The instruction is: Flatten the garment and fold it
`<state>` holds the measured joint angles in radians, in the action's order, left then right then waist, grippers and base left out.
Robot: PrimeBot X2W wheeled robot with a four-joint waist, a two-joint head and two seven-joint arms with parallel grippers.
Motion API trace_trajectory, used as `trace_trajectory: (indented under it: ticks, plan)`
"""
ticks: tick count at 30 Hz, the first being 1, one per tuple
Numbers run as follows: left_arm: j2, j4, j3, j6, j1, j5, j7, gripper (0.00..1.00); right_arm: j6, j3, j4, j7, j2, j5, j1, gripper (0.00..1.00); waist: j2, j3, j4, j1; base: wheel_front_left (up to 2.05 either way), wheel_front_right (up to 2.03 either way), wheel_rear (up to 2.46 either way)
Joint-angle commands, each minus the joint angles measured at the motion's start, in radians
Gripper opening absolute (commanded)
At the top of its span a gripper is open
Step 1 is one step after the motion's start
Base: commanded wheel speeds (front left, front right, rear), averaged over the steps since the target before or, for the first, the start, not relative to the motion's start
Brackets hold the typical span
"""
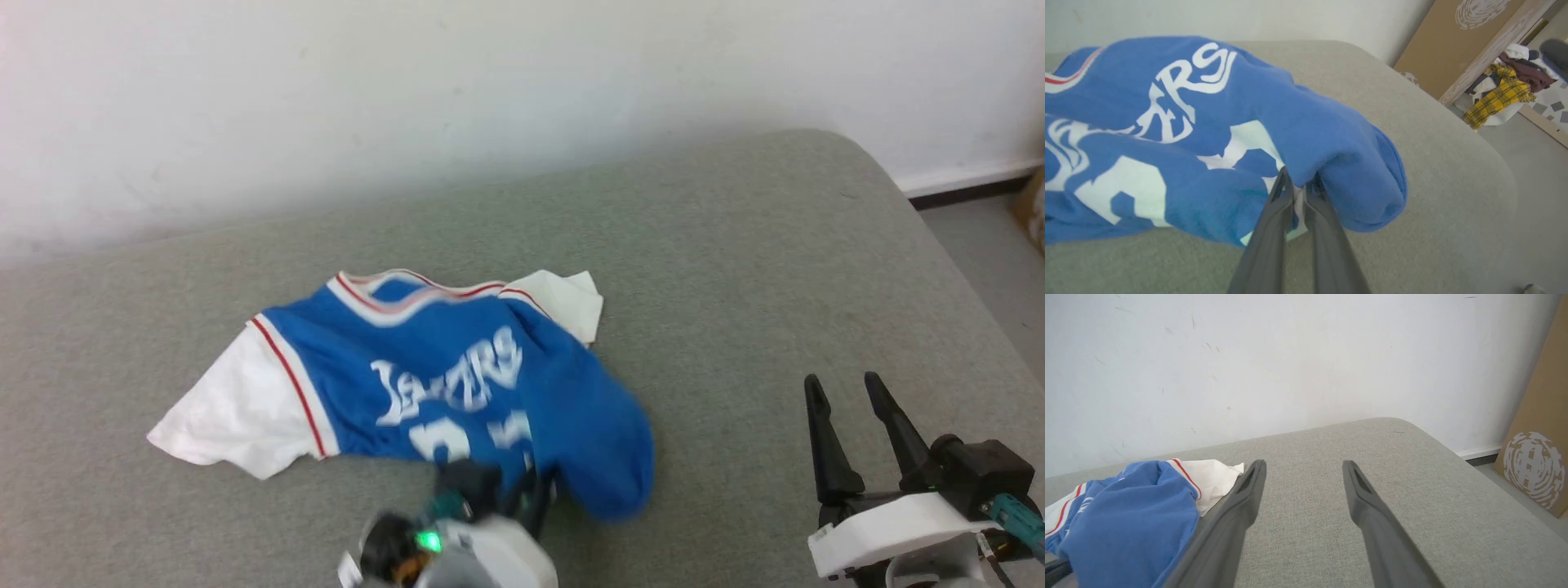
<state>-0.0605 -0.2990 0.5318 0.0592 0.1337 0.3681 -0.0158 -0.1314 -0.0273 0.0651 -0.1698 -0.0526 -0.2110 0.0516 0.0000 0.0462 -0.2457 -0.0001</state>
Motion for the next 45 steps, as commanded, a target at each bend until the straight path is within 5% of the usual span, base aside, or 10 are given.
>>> trace_trajectory:
  ticks: [1,7,8,9,20,30,37,45]
  plan:
    - [-0.009,0.002,0.006,0.004,-0.013,-0.008,0.004,0.00,0.001,0.003,0.001,-0.006,0.002,-0.001,0.007,1.00,0.0000,0.006,-0.016,0.0001,0.00,0.00,0.00]
    - [-0.050,0.032,0.096,-0.012,-0.112,-0.049,0.055,0.06,0.001,0.000,-0.005,-0.002,0.002,0.016,0.000,1.00,0.0000,0.002,0.009,0.0001,0.00,0.00,0.00]
    - [-0.051,0.040,0.105,-0.015,-0.120,-0.051,0.054,0.62,0.001,0.000,-0.007,0.000,0.002,0.019,-0.002,1.00,0.0000,0.000,0.013,0.0001,0.00,0.00,0.00]
    - [-0.050,0.048,0.114,-0.018,-0.126,-0.053,0.050,1.00,0.001,-0.001,-0.010,0.001,0.002,0.021,-0.002,1.00,0.0000,-0.002,0.019,0.0001,0.00,0.00,0.00]
    - [-0.017,0.190,0.025,0.002,-0.103,-0.022,-0.231,1.00,0.001,-0.016,-0.038,0.029,0.002,0.039,0.024,1.00,0.0000,-0.029,0.084,0.0001,0.00,0.00,0.00]
    - [-0.048,0.254,-0.252,0.051,-0.117,-0.052,-0.246,1.00,0.001,-0.019,-0.056,0.056,0.002,0.041,0.031,1.00,0.0000,-0.041,0.113,0.0001,0.00,0.00,0.00]
    - [-0.095,0.264,-0.463,0.043,-0.192,-0.050,-0.246,1.00,0.001,-0.018,-0.037,0.059,0.002,0.044,0.027,1.00,0.0000,-0.049,0.124,0.0001,0.00,0.00,0.00]
    - [-0.095,0.291,-0.553,0.030,-0.244,-0.084,-0.246,1.00,0.001,-0.010,0.063,0.069,0.002,0.067,-0.035,1.00,0.0000,-0.038,0.168,0.0001,0.00,0.00,0.00]
